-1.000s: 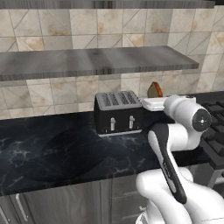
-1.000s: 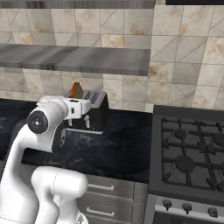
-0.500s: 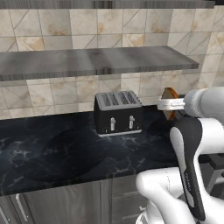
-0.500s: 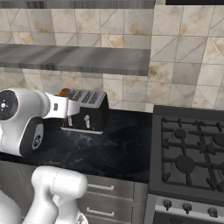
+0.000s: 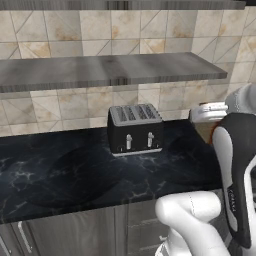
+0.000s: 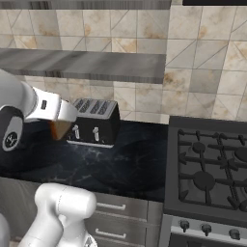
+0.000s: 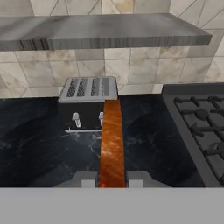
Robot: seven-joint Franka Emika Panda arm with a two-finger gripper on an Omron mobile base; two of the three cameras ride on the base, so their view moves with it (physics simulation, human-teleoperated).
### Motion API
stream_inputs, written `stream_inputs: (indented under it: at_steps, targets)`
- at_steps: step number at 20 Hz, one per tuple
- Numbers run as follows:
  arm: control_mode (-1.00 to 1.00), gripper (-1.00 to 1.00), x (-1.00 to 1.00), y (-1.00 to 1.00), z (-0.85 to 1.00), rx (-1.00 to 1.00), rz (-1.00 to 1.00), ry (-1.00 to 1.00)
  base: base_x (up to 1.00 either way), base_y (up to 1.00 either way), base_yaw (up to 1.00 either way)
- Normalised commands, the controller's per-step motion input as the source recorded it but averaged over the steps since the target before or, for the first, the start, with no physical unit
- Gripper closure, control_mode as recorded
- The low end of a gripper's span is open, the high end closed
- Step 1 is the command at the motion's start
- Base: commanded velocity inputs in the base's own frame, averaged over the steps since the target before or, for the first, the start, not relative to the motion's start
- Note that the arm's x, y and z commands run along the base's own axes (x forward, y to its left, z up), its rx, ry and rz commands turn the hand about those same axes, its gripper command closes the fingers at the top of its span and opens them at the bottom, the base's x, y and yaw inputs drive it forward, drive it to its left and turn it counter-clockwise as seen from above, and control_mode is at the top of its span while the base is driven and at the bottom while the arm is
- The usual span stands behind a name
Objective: Start the toaster. Once the lever pops up, take the bread to the plate on the dining counter.
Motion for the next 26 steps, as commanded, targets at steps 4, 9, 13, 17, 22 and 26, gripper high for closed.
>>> stream_inputs:
  at_steps: [4,9,13,17,22,26]
  targets:
    - [-1.0,1.0,-0.37,0.0,0.09,0.0,0.0,0.07,0.0,0.0,0.0]
    - [-1.0,1.0,-0.33,0.06,0.0,0.0,0.0,0.02,0.0,0.0,0.0]
    - [-1.0,1.0,-0.25,0.1,-0.01,0.0,0.0,0.04,0.0,0.0,0.0]
    - [-1.0,1.0,-0.11,0.0,-0.06,0.0,0.0,0.03,0.0,0.0,0.0]
    - [-1.0,1.0,0.0,0.0,0.0,0.0,0.0,0.0,0.0,0.0,0.0]
    - [-1.0,1.0,0.0,0.0,0.0,0.0,0.0,0.0,0.0,0.0,0.0]
